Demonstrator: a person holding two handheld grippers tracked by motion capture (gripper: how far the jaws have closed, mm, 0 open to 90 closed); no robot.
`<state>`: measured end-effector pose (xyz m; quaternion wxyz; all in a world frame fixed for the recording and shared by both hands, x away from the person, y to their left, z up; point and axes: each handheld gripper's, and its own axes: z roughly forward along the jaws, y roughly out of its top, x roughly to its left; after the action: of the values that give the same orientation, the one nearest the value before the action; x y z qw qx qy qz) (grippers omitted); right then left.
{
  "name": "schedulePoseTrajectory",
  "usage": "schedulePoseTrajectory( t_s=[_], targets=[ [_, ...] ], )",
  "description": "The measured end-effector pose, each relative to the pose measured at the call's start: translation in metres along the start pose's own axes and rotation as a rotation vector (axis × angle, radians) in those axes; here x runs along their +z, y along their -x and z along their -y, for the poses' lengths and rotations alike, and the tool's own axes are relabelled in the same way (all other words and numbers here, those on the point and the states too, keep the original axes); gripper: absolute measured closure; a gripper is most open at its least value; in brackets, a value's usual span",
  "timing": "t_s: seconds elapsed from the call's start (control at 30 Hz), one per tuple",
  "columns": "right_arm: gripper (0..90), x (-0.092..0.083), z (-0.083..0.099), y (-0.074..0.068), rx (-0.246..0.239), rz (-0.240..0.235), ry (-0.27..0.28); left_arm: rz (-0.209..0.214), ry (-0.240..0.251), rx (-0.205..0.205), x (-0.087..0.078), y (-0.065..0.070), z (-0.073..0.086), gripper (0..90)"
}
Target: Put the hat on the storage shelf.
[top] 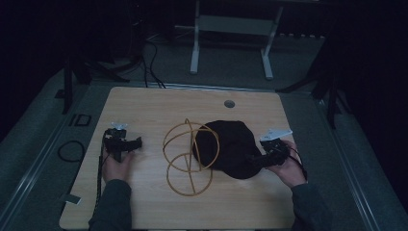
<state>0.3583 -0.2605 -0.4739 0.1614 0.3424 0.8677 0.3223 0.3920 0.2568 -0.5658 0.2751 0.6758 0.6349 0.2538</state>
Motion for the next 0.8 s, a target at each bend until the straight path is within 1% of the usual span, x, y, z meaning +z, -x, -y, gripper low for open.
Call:
schedulePoseTrajectory(
  t_s=[0.23,0.43,0.8],
  targets=[
    [14.6,0.004,-0.007,0.001,-0.003,-0.030,0.009,0.000,0.001,0.000,0.000,0.000,0.000,9.5],
    [14.2,0.009,-0.012,0.001,-0.006,-0.047,0.002,0.000,0.001,0.000,0.000,0.000,0.000,9.5],
    [12.6,0.018,-0.018,0.002,0.002,-0.076,-0.010,0.000,0.001,0.000,0.000,0.000,0.000,9.5]
  ],
)
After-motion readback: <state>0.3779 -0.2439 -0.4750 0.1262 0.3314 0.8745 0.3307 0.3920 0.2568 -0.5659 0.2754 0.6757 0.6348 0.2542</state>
